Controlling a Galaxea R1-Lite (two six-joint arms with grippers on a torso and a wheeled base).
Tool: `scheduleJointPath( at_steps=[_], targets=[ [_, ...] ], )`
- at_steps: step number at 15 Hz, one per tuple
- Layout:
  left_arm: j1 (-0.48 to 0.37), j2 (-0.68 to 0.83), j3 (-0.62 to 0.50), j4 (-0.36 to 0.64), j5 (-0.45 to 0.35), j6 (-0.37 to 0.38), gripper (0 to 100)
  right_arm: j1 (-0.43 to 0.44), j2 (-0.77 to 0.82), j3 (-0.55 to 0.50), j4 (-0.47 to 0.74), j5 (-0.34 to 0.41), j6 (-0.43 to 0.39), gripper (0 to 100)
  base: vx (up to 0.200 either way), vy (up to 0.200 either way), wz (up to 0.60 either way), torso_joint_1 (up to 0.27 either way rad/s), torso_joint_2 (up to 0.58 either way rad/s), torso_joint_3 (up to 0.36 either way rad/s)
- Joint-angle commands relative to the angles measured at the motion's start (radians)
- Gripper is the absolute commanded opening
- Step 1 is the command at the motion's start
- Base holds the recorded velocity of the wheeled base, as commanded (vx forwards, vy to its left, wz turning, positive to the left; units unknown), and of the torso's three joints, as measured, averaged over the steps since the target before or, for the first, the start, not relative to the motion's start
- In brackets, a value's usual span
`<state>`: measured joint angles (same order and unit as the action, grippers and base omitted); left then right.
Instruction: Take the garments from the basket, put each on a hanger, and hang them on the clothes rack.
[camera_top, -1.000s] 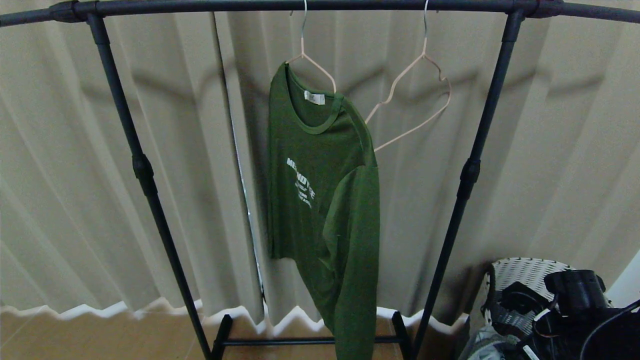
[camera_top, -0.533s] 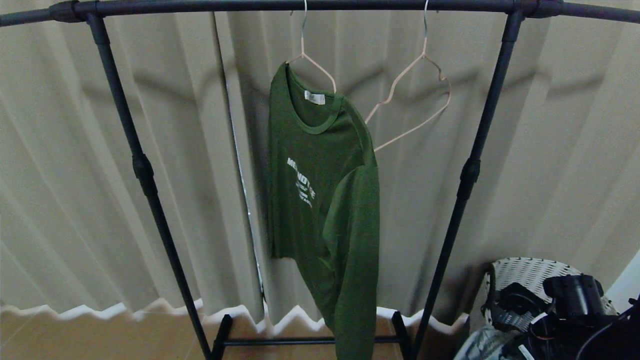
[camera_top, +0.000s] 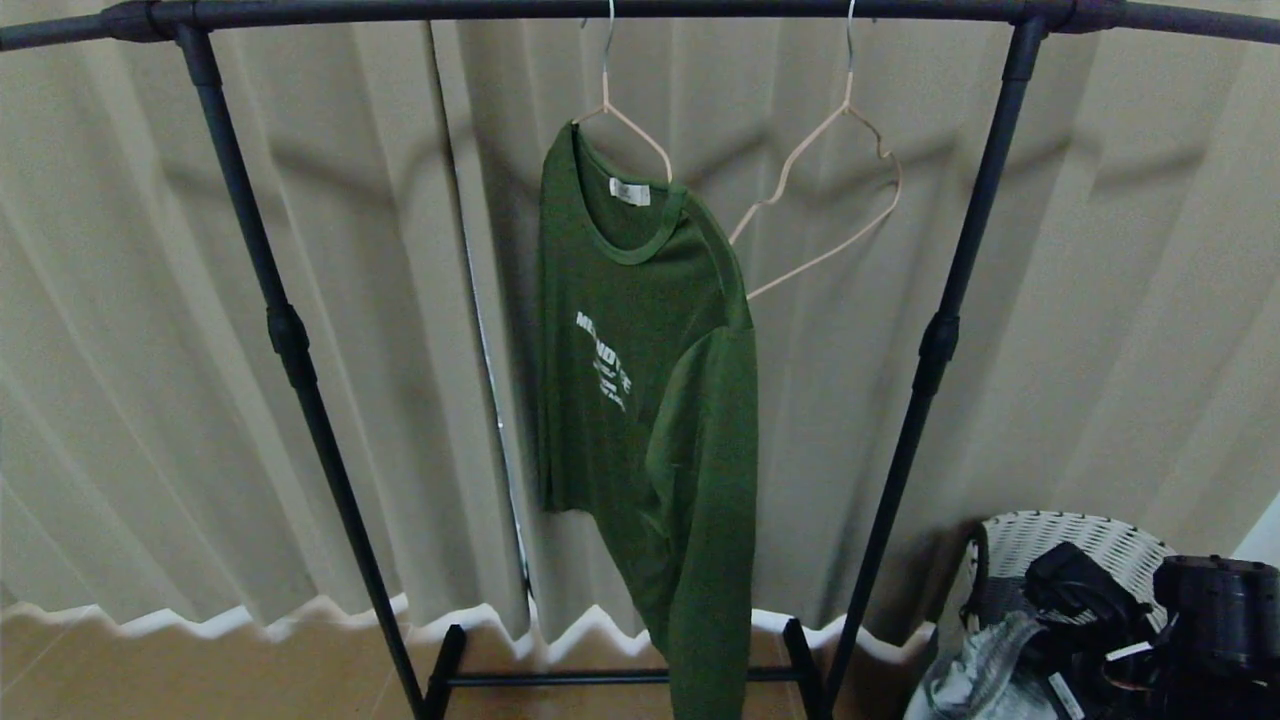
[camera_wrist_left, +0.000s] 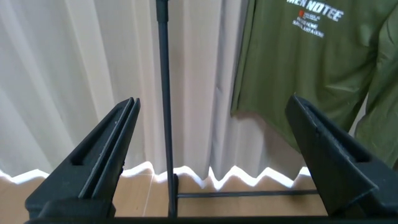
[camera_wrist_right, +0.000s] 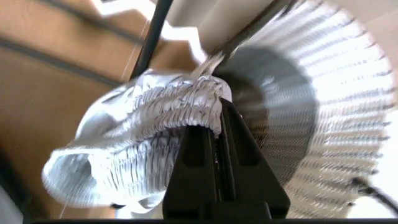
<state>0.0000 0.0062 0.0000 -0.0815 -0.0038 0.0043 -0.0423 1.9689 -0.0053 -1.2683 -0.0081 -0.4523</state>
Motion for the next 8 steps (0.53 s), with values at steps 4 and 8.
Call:
scheduleJointPath(
  at_steps=[4,8],
  targets=[
    [0.0,0.001,0.0,-0.001,-0.007,0.033,100,0.007,-0.073,0.005,-0.092,0.0,0.018,0,-0.2,0.0,0.0,0.0,0.0,-0.004],
    [0.0,0.001,0.0,0.0,-0.008,0.037,100,0.029,-0.15,-0.174,0.079,-0.003,0.017,0,-0.2,0.0,0.0,0.001,0.0,0.002]
  ],
)
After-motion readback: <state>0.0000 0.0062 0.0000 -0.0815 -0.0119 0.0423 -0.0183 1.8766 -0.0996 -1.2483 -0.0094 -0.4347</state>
